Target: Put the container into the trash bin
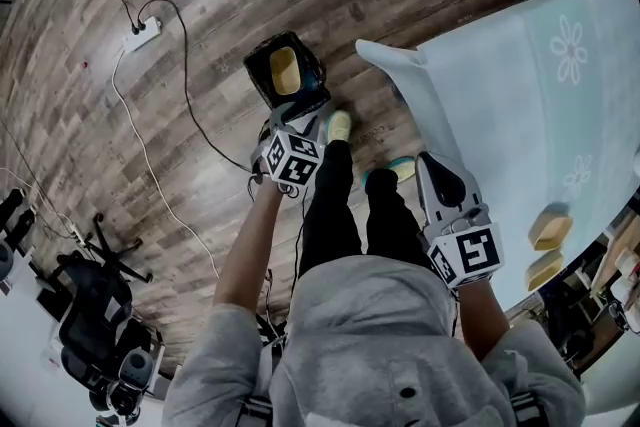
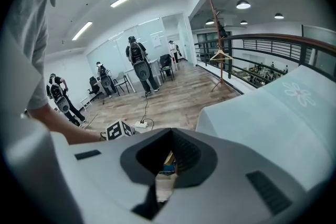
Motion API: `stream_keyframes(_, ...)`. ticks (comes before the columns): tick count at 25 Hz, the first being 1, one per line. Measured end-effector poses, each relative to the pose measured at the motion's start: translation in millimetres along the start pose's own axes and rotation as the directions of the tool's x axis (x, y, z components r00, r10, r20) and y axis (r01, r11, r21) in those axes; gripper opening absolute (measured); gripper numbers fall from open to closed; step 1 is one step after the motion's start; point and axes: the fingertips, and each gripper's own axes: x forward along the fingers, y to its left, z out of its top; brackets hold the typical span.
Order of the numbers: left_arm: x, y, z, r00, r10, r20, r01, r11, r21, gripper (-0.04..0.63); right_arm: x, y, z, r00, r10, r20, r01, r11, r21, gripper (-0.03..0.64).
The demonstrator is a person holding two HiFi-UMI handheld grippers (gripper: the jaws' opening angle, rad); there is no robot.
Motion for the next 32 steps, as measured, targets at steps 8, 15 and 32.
stream_keyframes(8, -35, -9, 37, 0.994, -0.021, 0.112, 0.030, 0.996, -0.087, 0.207, -16, -3, 9, 0.996, -0.035, 0.083, 0.033, 0.999, 0.020, 0.025)
stream_keyframes(15, -75, -35, 91, 0.970, -0.051, 0.238, 0.062, 0.997, -0.038, 0.204, -52, -11, 22, 0.980, -0.108, 0.169, 0.104, 0.994, 0.031, 0.026)
stream_keyframes(32, -145, -189, 237, 0.886, -0.252, 0.390, 0.139, 0.945, 0.295, 0.204, -215, -85, 15, 0.845, -0.436, 0.311, 0.371, 0.895, 0.248, 0.026)
